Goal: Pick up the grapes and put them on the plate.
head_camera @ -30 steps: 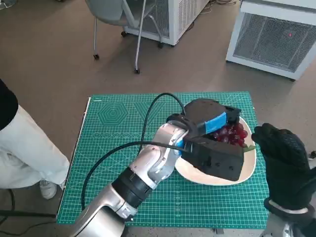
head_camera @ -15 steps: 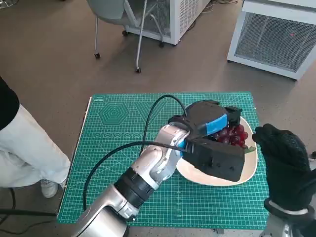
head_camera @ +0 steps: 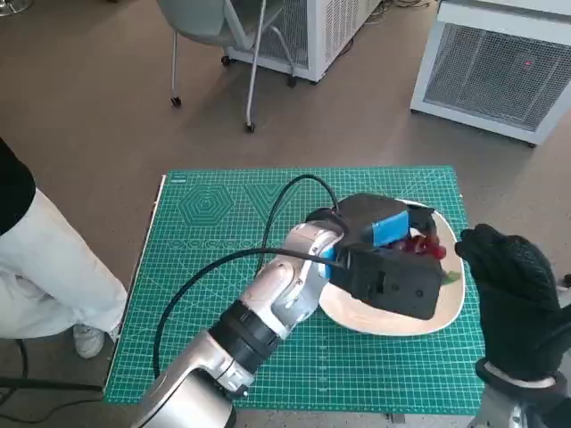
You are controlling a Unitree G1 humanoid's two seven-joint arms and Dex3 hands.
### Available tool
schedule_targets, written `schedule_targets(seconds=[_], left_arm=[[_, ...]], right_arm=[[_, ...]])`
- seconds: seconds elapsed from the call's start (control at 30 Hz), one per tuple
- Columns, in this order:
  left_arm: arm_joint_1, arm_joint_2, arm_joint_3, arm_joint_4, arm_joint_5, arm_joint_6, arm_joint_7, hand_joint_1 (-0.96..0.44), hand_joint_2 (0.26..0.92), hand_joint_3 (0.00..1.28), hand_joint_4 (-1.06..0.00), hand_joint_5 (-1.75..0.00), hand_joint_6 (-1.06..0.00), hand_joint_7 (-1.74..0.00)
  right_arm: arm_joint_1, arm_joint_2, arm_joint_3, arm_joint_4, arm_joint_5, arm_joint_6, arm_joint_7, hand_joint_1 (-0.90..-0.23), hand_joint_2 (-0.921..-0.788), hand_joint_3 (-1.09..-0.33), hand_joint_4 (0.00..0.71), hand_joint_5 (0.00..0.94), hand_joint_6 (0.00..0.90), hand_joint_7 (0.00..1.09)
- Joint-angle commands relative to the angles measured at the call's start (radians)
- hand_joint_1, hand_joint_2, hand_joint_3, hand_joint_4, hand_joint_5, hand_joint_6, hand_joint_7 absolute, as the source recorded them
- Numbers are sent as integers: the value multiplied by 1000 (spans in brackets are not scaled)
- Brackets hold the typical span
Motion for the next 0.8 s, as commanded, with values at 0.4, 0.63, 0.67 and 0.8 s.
schedule_targets(seconds=[0.4,0.63,0.67,0.8], left_arm=[[5,-6,-14,18,3,-14,72,-467,910,9,-72,-2,-239,-2],[27,19,9,-1,-18,-50,109,-473,912,5,-72,-1,-240,-2],[32,25,15,-8,-22,-56,114,-474,912,4,-72,-1,-241,-2],[72,65,58,-70,-51,-88,131,-473,914,4,-76,-2,-244,-4]], right_arm=[[19,5,5,15,-13,4,-22,-368,-921,-509,466,491,271,845],[16,4,6,15,-16,4,-25,-367,-921,-509,466,489,271,845],[16,4,6,16,-17,5,-26,-367,-921,-509,467,489,271,845],[14,6,8,17,-18,6,-28,-366,-921,-509,467,487,271,844]])
